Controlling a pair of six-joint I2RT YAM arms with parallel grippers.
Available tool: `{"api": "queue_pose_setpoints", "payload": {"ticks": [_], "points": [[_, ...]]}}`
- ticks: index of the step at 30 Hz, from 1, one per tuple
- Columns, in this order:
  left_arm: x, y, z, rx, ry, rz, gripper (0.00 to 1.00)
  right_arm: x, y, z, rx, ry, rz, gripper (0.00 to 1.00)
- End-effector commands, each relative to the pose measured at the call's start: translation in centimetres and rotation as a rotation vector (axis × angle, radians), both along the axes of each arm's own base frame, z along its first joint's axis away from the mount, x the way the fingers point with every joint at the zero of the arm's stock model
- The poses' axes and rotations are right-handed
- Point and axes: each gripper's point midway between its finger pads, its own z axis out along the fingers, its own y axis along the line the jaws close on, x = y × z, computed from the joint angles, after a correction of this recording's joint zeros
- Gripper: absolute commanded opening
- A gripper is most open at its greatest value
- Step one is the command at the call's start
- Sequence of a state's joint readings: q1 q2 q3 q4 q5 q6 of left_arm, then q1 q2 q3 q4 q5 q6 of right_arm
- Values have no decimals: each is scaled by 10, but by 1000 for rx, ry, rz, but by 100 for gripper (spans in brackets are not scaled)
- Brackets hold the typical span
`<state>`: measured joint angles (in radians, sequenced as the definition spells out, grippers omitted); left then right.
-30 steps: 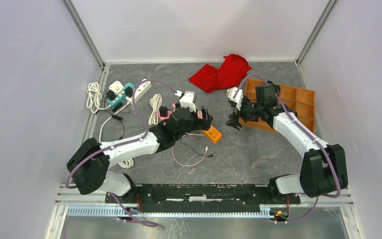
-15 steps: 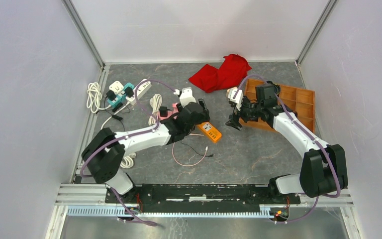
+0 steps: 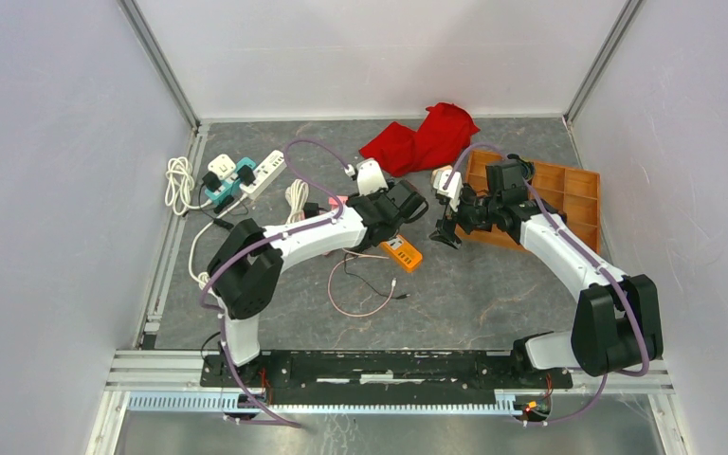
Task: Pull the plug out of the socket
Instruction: Remove the plug from the socket.
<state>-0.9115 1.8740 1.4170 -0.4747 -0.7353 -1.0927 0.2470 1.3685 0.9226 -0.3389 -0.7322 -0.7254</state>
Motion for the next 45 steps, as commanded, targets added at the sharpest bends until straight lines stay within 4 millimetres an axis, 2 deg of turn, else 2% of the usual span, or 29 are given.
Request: {"api": "queue_pose_setpoints", "payload": {"ticks": [1,11,23,28,36,45], "points": [[2,13,6,25,-26,110,71,3,2,14,6,-52,18,98],[7,7,-15,37,-5,123,68,2,2,12,0,-48,20,98],[14,4,-24,53,-1,131,63,2,3,8,-4,-37,24,98],[14,3,-25,48,2,132,56,3,2,7,-6,-34,23,98],[13,2,-22,33,2,131,35,2,3,5,-7,-26,27,98],[11,0,-8,-2,1,114,22,1,6,0,5,4,38,98]]}}
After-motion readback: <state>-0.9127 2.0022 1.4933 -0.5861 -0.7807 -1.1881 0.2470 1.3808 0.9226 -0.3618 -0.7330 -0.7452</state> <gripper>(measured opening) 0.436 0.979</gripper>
